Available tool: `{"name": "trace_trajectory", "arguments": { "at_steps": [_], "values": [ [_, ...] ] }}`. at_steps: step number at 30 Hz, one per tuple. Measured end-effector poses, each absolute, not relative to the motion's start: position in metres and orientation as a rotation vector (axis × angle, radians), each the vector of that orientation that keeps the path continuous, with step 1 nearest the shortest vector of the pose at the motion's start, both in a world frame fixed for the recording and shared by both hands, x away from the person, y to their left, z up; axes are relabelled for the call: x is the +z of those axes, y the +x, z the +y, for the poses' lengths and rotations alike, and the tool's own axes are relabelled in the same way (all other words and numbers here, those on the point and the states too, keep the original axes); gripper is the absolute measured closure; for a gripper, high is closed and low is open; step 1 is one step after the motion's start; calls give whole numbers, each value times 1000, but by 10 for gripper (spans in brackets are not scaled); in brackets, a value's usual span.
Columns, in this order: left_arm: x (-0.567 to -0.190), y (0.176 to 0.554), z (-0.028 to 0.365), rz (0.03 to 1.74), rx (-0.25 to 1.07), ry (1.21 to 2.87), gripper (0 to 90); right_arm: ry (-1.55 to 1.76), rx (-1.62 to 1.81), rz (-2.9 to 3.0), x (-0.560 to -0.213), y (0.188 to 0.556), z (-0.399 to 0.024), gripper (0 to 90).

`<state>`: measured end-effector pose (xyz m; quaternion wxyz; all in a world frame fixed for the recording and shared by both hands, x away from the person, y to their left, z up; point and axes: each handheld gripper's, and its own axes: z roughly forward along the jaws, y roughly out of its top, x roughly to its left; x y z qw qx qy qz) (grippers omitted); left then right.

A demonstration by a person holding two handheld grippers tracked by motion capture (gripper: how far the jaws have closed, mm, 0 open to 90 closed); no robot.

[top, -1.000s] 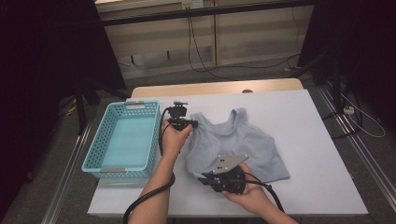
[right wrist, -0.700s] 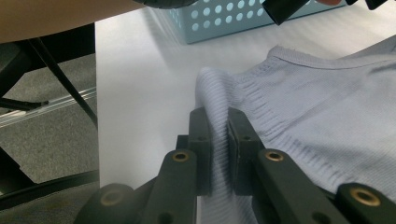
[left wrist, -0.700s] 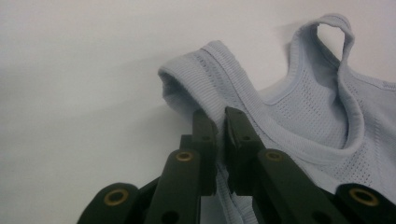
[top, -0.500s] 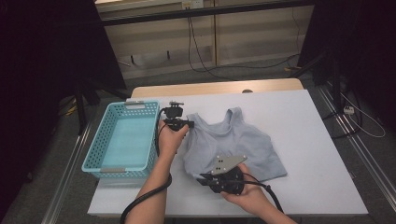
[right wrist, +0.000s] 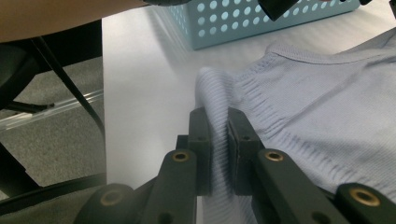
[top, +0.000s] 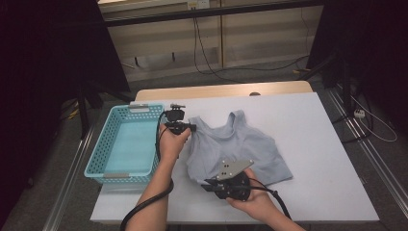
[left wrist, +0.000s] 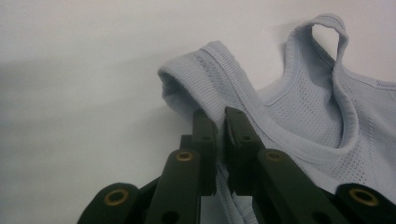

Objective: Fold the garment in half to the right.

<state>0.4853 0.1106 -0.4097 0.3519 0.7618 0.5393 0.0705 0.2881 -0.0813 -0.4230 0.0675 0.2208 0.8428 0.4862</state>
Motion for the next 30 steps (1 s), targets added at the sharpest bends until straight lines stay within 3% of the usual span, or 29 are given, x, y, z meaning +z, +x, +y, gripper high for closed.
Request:
{"name": "trace_trajectory", "arguments": {
  "at_steps": [30],
  "values": [
    [-402, 480, 133, 1432, 220, 1979, 838, 637, 1515, 2542, -416, 289, -70, 830]
  ]
}}
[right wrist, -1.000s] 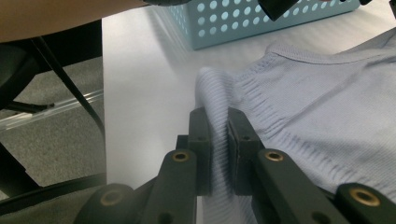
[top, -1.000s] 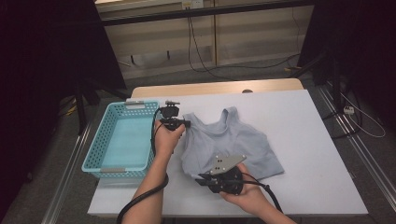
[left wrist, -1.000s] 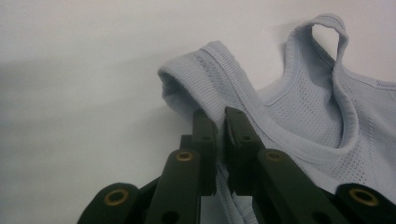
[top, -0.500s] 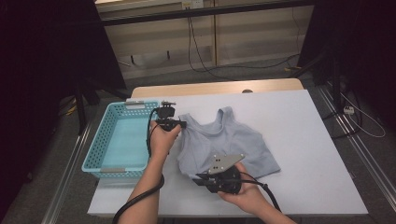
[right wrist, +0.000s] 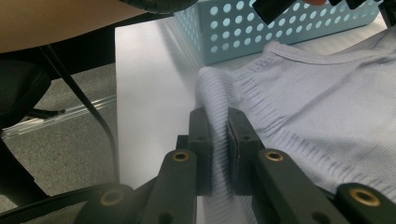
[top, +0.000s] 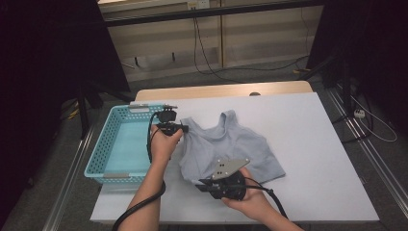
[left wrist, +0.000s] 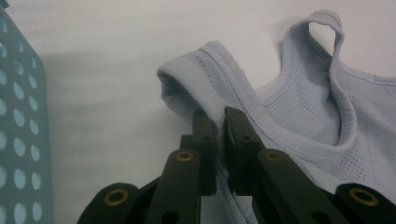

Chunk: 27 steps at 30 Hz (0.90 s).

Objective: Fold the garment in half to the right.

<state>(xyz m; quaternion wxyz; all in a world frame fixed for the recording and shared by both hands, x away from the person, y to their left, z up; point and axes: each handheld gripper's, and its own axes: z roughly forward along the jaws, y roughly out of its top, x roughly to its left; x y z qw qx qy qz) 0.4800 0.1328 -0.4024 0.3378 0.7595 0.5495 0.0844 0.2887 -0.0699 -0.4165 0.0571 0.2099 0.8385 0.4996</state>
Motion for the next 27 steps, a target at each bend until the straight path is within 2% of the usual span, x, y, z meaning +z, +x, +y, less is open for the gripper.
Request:
{"name": "trace_trajectory", "arguments": {
  "at_steps": [27],
  "values": [
    [-391, 475, 148, 1454, 247, 1974, 839, 602, 1549, 2545, -413, 289, -59, 830]
  ]
}}
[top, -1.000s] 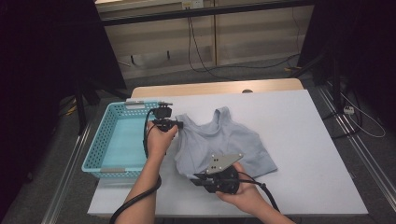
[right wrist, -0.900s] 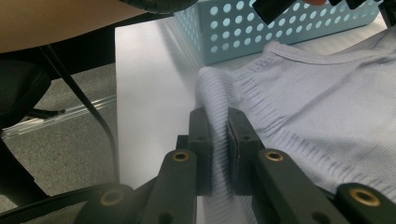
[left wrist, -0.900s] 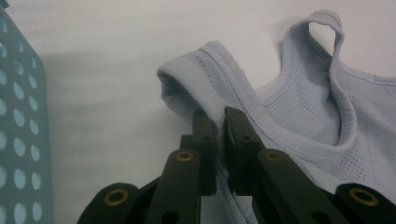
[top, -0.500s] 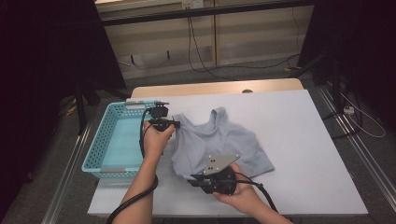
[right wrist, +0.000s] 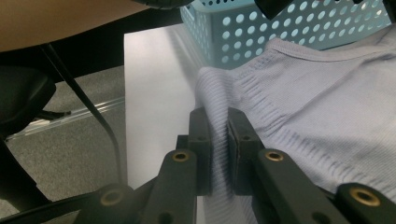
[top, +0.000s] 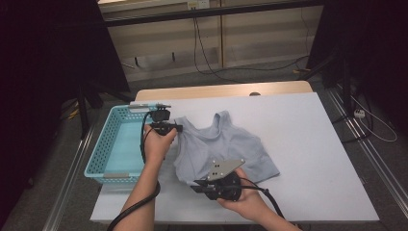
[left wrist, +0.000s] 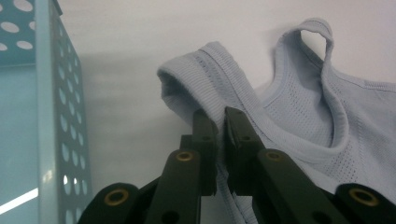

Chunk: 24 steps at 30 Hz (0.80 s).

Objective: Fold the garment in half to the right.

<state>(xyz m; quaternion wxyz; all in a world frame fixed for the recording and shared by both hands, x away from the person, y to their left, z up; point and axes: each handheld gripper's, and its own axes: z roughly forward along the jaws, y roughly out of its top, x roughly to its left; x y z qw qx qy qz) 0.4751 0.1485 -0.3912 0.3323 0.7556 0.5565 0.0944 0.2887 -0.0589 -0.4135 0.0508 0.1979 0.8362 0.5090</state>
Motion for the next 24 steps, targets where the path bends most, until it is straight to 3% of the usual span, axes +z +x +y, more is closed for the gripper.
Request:
{"name": "trace_trajectory", "arguments": {
  "at_steps": [24],
  "values": [
    [-383, 473, 156, 1461, 280, 1981, 839, 608, 1584, 2532, -412, 290, -51, 829]
  ]
}}
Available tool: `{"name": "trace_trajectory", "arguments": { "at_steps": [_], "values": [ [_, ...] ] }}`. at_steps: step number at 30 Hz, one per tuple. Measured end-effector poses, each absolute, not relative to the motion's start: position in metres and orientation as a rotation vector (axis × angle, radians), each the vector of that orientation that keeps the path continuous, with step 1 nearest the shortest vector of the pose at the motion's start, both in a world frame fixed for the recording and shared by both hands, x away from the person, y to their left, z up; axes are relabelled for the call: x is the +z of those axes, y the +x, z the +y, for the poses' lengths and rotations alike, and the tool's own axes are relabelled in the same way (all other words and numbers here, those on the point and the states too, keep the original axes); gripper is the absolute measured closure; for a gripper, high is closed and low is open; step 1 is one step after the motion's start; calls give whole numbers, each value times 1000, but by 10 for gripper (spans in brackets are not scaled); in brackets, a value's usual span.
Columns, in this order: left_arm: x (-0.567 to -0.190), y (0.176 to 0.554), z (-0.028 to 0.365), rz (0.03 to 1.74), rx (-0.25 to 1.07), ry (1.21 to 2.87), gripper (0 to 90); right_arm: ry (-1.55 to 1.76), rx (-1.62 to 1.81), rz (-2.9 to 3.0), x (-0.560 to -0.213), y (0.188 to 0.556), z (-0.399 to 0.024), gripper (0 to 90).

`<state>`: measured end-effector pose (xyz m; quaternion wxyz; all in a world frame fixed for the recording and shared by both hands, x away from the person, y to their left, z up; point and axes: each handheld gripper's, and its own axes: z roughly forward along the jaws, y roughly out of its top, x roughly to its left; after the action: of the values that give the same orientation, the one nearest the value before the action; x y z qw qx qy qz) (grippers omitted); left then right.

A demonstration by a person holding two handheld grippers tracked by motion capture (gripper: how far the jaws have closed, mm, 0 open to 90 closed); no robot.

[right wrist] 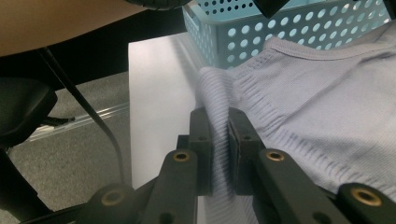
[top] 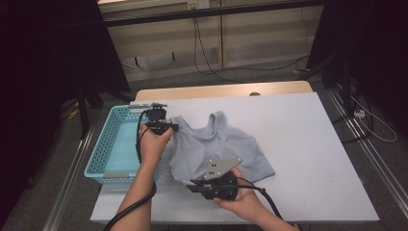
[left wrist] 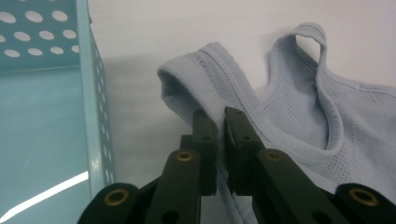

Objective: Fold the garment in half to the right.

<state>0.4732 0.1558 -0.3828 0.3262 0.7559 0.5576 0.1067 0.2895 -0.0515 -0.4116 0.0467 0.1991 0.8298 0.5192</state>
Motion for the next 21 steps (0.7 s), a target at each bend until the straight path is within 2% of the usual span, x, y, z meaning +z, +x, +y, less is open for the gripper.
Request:
{"name": "trace_trajectory", "arguments": {
  "at_steps": [21],
  "values": [
    [-386, 480, 142, 1454, 275, 2000, 838, 716, 1598, 2445, -409, 290, -79, 828]
  ]
}}
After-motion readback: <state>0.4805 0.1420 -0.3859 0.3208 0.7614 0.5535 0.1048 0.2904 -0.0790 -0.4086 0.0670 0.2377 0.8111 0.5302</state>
